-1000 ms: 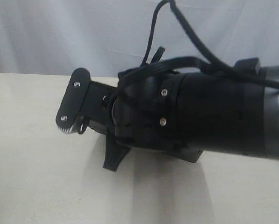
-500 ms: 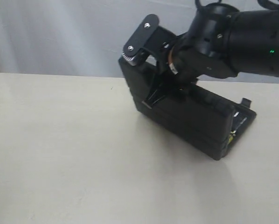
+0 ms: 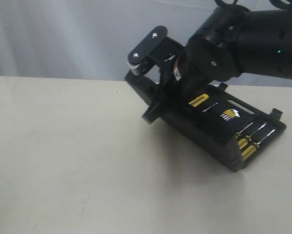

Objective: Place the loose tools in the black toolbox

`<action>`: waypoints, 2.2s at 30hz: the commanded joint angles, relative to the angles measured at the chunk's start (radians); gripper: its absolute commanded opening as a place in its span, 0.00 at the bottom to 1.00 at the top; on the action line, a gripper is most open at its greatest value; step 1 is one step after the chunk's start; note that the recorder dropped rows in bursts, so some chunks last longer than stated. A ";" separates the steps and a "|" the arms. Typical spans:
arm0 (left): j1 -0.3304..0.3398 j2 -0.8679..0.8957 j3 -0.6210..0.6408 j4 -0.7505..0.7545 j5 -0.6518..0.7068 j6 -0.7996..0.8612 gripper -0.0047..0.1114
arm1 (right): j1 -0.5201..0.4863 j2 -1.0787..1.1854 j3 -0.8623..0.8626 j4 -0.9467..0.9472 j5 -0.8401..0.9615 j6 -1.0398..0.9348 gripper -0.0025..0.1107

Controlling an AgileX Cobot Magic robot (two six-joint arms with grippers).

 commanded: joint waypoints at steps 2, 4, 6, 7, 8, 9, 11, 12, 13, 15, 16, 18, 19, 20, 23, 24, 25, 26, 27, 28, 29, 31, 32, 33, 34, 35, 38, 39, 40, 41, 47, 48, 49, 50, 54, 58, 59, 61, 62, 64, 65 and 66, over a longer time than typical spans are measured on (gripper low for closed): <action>-0.003 -0.001 0.001 0.000 -0.011 -0.004 0.04 | 0.165 -0.019 -0.093 0.030 0.011 0.022 0.02; -0.003 -0.001 0.001 0.000 -0.011 -0.004 0.04 | 0.207 -0.019 -0.135 0.030 0.037 0.032 0.02; -0.003 -0.001 0.001 0.000 -0.011 -0.004 0.04 | 0.215 -0.019 -0.178 0.030 0.047 0.041 0.02; -0.003 -0.001 0.001 0.000 -0.011 -0.004 0.04 | 0.213 -0.019 -0.194 0.027 0.047 0.053 0.02; -0.003 -0.001 0.001 0.000 -0.011 -0.004 0.04 | 0.203 -0.019 -0.209 0.027 0.049 0.059 0.02; -0.003 -0.001 0.001 0.000 -0.011 -0.004 0.04 | 0.188 -0.019 -0.218 0.025 0.051 0.059 0.02; -0.003 -0.001 0.001 0.000 -0.011 -0.004 0.04 | 0.152 -0.010 -0.222 0.025 0.054 0.059 0.02; -0.003 -0.001 0.001 0.000 -0.011 -0.004 0.04 | 0.126 -0.001 -0.222 0.025 0.060 0.059 0.02; -0.003 -0.001 0.001 0.000 -0.011 -0.004 0.04 | 0.098 0.011 -0.222 0.025 0.065 0.059 0.02; -0.003 -0.001 0.001 0.000 -0.011 -0.004 0.04 | 0.043 0.051 -0.222 0.035 0.073 0.059 0.02; -0.003 -0.001 0.001 0.000 -0.011 -0.004 0.04 | 0.017 0.076 -0.222 0.048 0.073 0.059 0.02; -0.003 -0.001 0.001 0.000 -0.011 -0.004 0.04 | -0.020 0.135 -0.222 0.057 0.058 0.059 0.02; -0.003 -0.001 0.001 0.000 -0.011 -0.004 0.04 | -0.037 0.174 -0.222 0.057 0.047 0.059 0.02; -0.003 -0.001 0.001 0.000 -0.011 -0.004 0.04 | -0.050 0.214 -0.222 0.057 0.035 0.057 0.02; -0.003 -0.001 0.001 0.000 -0.011 -0.004 0.04 | -0.088 0.326 -0.222 0.042 -0.008 0.063 0.02; -0.003 -0.001 0.001 0.000 -0.011 -0.004 0.04 | -0.098 0.360 -0.222 0.029 -0.023 0.088 0.02; -0.003 -0.001 0.001 0.000 -0.011 -0.004 0.04 | -0.107 0.390 -0.222 0.024 -0.036 0.113 0.02; -0.003 -0.001 0.001 0.000 -0.011 -0.004 0.04 | -0.112 0.410 -0.222 0.026 -0.042 0.117 0.02; -0.003 -0.001 0.001 0.000 -0.011 -0.004 0.04 | -0.113 0.433 -0.222 0.027 -0.047 0.123 0.02; -0.003 -0.001 0.001 0.000 -0.011 -0.004 0.04 | -0.113 0.452 -0.222 0.025 -0.049 0.123 0.02; -0.003 -0.001 0.001 0.000 -0.011 -0.004 0.04 | -0.113 0.465 -0.222 0.023 -0.049 0.123 0.02; -0.003 -0.001 0.001 0.000 -0.011 -0.004 0.04 | -0.113 0.491 -0.222 0.023 -0.058 0.128 0.02; -0.003 -0.001 0.001 0.000 -0.011 -0.004 0.04 | -0.113 0.500 -0.222 0.023 -0.060 0.132 0.02; -0.003 -0.001 0.001 0.000 -0.011 -0.004 0.04 | -0.113 0.507 -0.222 0.023 -0.062 0.142 0.02; -0.003 -0.001 0.001 0.000 -0.011 -0.004 0.04 | -0.113 0.510 -0.222 0.023 -0.062 0.147 0.02; -0.003 -0.001 0.001 0.000 -0.011 -0.004 0.04 | -0.113 0.510 -0.222 0.021 -0.062 0.148 0.02; -0.003 -0.001 0.001 0.000 -0.011 -0.004 0.04 | -0.113 0.497 -0.222 0.023 -0.053 0.148 0.14; -0.003 -0.001 0.001 0.000 -0.011 -0.004 0.04 | -0.113 0.486 -0.222 0.023 -0.050 0.148 0.21; -0.003 -0.001 0.001 0.000 -0.011 -0.004 0.04 | -0.113 0.473 -0.222 0.023 -0.045 0.149 0.30; -0.003 -0.001 0.001 0.000 -0.011 -0.004 0.04 | -0.113 0.457 -0.222 0.023 -0.041 0.158 0.41; -0.003 -0.001 0.001 0.000 -0.011 -0.004 0.04 | -0.113 0.336 -0.222 -0.076 0.024 0.239 0.69; -0.003 -0.001 0.001 0.000 -0.011 -0.004 0.04 | -0.113 0.318 -0.222 -0.106 0.040 0.248 0.68; -0.003 -0.001 0.001 0.000 -0.011 -0.004 0.04 | -0.113 0.295 -0.222 -0.136 0.063 0.257 0.68; -0.003 -0.001 0.001 0.000 -0.011 -0.004 0.04 | -0.113 0.273 -0.222 -0.167 0.089 0.264 0.67; -0.003 -0.001 0.001 0.000 -0.011 -0.004 0.04 | -0.113 0.147 -0.222 -0.251 0.230 0.274 0.67; -0.003 -0.001 0.001 0.000 -0.011 -0.004 0.04 | -0.093 0.047 -0.222 -0.253 0.295 0.261 0.50; -0.003 -0.001 0.001 0.000 -0.011 -0.004 0.04 | -0.067 0.017 -0.222 -0.254 0.322 0.252 0.31; -0.003 -0.001 0.001 0.000 -0.011 -0.004 0.04 | -0.025 -0.033 -0.222 -0.248 0.354 0.255 0.03; -0.003 -0.001 0.001 0.000 -0.011 -0.004 0.04 | -0.001 -0.055 -0.222 -0.238 0.361 0.262 0.03; -0.003 -0.001 0.001 0.000 -0.011 -0.004 0.04 | 0.055 -0.115 -0.222 -0.215 0.379 0.262 0.03; -0.003 -0.001 0.001 0.000 -0.011 -0.004 0.04 | 0.098 -0.154 -0.222 -0.210 0.390 0.262 0.03; -0.003 -0.001 0.001 0.000 -0.011 -0.004 0.04 | 0.141 -0.192 -0.222 -0.210 0.401 0.267 0.03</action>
